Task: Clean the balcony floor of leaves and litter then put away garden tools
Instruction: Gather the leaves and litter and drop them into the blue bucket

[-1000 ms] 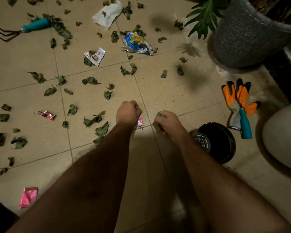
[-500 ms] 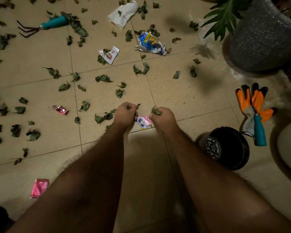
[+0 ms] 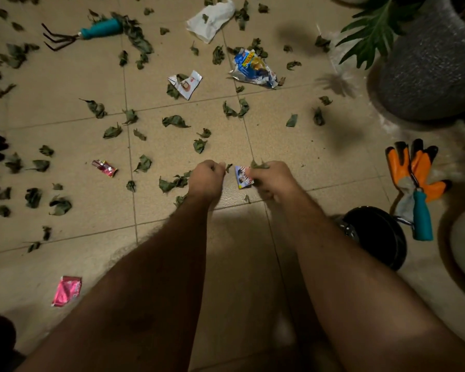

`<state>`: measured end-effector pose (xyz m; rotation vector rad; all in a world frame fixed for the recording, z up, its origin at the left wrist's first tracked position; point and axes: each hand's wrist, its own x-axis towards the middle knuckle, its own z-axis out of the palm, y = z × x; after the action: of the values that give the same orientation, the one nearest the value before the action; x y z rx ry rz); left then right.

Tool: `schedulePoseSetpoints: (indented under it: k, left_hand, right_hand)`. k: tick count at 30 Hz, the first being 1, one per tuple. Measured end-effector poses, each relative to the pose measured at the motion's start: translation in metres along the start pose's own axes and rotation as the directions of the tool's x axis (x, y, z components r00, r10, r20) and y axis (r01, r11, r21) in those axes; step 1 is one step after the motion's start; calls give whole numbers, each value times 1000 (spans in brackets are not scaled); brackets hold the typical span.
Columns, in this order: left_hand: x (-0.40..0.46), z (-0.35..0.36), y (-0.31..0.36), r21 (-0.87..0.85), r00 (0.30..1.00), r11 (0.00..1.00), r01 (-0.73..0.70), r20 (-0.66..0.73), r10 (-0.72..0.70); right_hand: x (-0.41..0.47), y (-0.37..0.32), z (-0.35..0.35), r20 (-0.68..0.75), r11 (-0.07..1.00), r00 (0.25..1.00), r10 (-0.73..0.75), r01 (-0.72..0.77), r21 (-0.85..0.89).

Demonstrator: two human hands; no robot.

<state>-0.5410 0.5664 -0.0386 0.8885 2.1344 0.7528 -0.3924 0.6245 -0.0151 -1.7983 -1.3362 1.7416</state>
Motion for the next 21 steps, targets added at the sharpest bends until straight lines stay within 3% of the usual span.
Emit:
schedulePoseSetpoints:
  k: [3,6,10,14,18,21]
  left_hand:
    - [-11,8,1,30,999,999,-35,41,33]
    - [-27,22,-2,182,965,959,-217,186,183]
    - [-38,34,-16,372,903,836,-403,310,297]
    - [-43,38,-15,323,901,855,-405,298,315]
    - [-42,39,-7,299,919,879,-370,255,300]
    - [-39,34,1,139,974,965,-224,67,217]
  right_hand:
    - [7,-3,-17,-245,999,969,-30,21,-37]
    - [6,2,-21,-393,999,919,-27,9,-48]
    - [0,4,-15,-298,967,954,21,57,250]
    - [2,2,-11,-104,900,993,61,-10,436]
    - [8,-5,-11,-67,906,997,34,-2,423]
    - [10,-12,-5,-81,973,997,-18,36,228]
